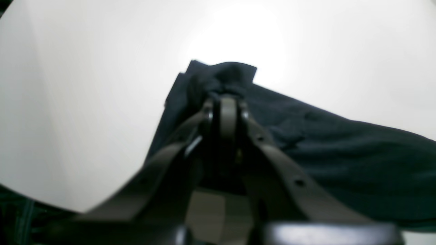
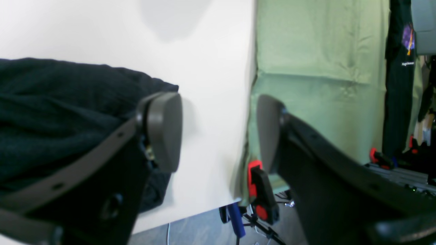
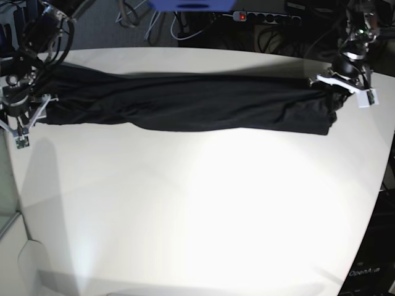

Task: Fold the T-shirt properly

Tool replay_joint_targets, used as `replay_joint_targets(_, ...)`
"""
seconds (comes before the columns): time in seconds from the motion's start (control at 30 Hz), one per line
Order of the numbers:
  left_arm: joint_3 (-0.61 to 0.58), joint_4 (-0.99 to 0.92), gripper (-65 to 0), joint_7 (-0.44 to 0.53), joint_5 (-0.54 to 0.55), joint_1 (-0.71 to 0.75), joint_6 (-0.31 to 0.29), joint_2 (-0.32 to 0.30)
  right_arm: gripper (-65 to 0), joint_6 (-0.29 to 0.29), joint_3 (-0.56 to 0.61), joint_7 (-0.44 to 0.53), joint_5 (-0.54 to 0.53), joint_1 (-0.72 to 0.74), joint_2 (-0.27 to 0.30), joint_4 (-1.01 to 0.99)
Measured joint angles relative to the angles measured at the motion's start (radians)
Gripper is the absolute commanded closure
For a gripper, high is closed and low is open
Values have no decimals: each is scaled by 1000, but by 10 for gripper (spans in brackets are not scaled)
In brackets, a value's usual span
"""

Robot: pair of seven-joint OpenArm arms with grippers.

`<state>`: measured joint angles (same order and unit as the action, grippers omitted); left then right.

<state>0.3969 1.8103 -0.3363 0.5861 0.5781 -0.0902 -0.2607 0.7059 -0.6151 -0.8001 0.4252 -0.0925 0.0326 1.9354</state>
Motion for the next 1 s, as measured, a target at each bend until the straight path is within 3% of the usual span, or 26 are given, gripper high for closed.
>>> replay_joint_targets(0.43, 0, -85, 0, 4, 3, -2, 3, 9, -329, 0, 0, 0, 0, 0, 1, 0)
replay_joint_targets(0.5, 0, -85, -69, 5, 3, -3, 3, 9, -329, 0, 0, 0, 0, 0, 1, 0)
replay_joint_targets(0.57, 0, -85, -181, 5, 4, -2, -14, 11, -329, 0, 0, 0, 0, -2, 1, 0)
replay_joint_targets(0.7, 9, -77, -400, 13, 3, 5, -90, 28, -329, 0, 0, 0, 0, -2, 2, 0)
replay_joint_targets(0.8, 76, -76, -488, 11, -1, 6, -215, 83, -329, 0, 0, 0, 0, -2, 1, 0)
replay_joint_targets(0.9, 157, -76, -485, 1, -2, -1, -339, 141, -329, 0, 0, 0, 0, -3, 3, 0)
replay_joint_targets(1.0, 200, -75, -439, 0, -7, -5, -404, 179, -329, 0, -1, 0, 0, -3, 3, 0)
